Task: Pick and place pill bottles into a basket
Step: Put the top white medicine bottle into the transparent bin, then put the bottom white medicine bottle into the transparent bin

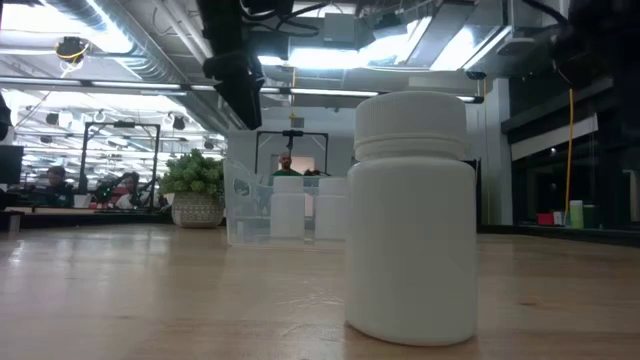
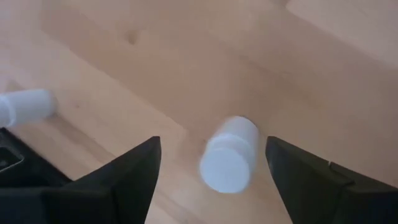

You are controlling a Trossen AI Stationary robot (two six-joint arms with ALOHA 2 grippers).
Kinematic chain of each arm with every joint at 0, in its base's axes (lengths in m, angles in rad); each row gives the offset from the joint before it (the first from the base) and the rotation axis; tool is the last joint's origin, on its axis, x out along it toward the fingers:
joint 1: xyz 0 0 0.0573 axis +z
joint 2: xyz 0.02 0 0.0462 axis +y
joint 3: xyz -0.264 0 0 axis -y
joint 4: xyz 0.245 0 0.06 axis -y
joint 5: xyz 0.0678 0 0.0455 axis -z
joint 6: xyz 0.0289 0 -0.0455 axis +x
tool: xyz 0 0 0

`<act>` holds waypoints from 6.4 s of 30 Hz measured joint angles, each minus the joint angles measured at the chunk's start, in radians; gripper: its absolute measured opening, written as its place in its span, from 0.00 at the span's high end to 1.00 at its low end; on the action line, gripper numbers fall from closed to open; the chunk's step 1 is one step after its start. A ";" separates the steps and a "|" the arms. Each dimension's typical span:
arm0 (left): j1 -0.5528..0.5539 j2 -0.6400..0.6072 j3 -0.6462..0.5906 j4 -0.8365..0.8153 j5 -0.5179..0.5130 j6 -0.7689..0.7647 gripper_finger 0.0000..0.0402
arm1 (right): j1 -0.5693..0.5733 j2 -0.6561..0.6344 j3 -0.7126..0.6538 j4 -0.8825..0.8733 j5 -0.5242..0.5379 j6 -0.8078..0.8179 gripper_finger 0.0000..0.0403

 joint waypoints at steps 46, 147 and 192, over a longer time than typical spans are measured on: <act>-0.001 0.000 0.000 0.062 0.004 -0.042 0.30 | 0.028 0.274 0.001 0.106 -0.143 0.121 0.36; -0.012 -0.381 0.057 0.099 -0.350 -0.181 0.30 | -0.462 0.883 0.816 -0.108 -0.154 -1.468 0.52; -0.091 -0.393 0.055 -0.074 -0.426 -0.142 0.30 | -0.496 0.854 1.347 -0.524 0.254 -1.570 0.37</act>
